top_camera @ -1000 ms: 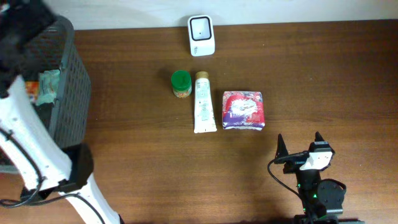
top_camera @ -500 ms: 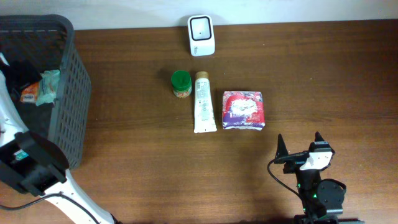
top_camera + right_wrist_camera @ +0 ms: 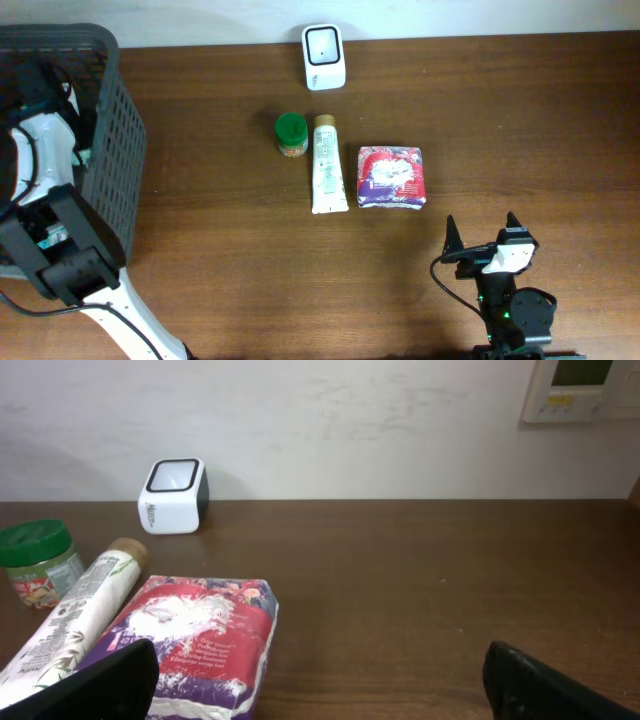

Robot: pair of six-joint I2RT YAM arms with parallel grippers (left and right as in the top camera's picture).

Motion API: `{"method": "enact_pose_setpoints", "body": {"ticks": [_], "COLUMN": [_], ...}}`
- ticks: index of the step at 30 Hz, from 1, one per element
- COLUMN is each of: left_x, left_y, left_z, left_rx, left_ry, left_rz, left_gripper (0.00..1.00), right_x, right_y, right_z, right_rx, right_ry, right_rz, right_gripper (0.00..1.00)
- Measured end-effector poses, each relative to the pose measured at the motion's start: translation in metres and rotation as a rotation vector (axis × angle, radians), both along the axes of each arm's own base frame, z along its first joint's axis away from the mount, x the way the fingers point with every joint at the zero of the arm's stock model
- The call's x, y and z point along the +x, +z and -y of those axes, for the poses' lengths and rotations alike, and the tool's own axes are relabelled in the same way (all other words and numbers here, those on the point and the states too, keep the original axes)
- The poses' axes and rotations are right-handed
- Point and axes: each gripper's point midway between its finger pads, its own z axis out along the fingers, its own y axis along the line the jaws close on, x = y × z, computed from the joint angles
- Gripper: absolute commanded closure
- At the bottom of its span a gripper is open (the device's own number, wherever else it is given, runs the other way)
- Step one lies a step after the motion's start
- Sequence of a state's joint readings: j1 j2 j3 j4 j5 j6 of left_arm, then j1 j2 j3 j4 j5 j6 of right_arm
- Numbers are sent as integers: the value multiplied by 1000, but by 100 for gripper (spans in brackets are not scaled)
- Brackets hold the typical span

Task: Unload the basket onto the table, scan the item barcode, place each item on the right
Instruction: 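Set the green-lidded jar left of the white tube, then grasp the mint-green wrapped packet in basket with left gripper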

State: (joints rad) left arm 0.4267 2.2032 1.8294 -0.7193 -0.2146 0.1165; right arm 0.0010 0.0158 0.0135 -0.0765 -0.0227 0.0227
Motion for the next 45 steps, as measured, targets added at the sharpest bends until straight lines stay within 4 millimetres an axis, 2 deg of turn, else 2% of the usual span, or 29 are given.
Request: {"method": "enact_pose_setpoints", "body": {"ticks": [1,2,7,9,10,12,15,17,19,23,27,28,29,31,32,33,34,36,37,38,39,41,43,44,45], "left_x": [1,1,-2,-4,-7,-13,-20,-23,-23,-12,-13,-16,-23,-30,-35,-37,-38,-42,-46,-48,-51,-55,-68,-81,-88], "left_y": [-2,-4,-5,-9,-13,-24,-41,-40,-26,26,126,156,198,244,260,266,267,253,245,235,211,178,124,76,58], "left_z": [-1,-2,-3,-2,-2,-3,-4,-4,-6,-12,-7,-5,-1,6,10,12,14,17,19,21,22,21,19,17,17], "left_rx": [8,13,18,17,13,3,-11,-10,-4,17,56,65,77,88,85,83,72,44,33,25,5,-24,-82,-140,-164], "left_ry": [2,3,2,4,6,8,20,21,31,86,115,133,159,170,171,168,172,174,171,164,149,141,150,165,172], "left_rz": [7,9,-6,-17,-26,-53,-96,-117,-125,-35,183,255,358,484,526,540,546,494,456,414,324,214,24,-127,-189], "left_gripper": [22,25,24,28,36,64,100,100,100,100,100,100,100,100,93,79,46,18,11,9,9,9,10,11,11], "right_x": [0,0,0,0,0,0,0,0,0,0,0,0,0,0,0,0,0,0,0,0,0,0,0,0,0], "right_y": [0,0,0,0,0,0,0,0,0,0,0,0,0,0,0,0,0,0,0,0,0,0,0,0,0], "right_z": [0,0,0,0,0,0,0,0,0,0,0,0,0,0,0,0,0,0,0,0,0,0,0,0,0], "right_rx": [0,0,0,0,0,0,-1,0,0,-1,0,-1,0,0,0,-1,0,-1,0,0,0,0,0,0,0], "right_ry": [0,0,0,0,0,0,0,0,0,0,0,0,0,0,0,0,0,0,0,0,0,0,0,0,0], "right_rz": [0,0,0,0,0,0,0,0,0,0,0,0,0,0,0,0,0,0,0,0,0,0,0,0,0], "right_gripper": [2,1,1,1,1,1,1,1,1,1,1,1,1,2,1,1,1,1,2,1,1,1,1,2,1]}}
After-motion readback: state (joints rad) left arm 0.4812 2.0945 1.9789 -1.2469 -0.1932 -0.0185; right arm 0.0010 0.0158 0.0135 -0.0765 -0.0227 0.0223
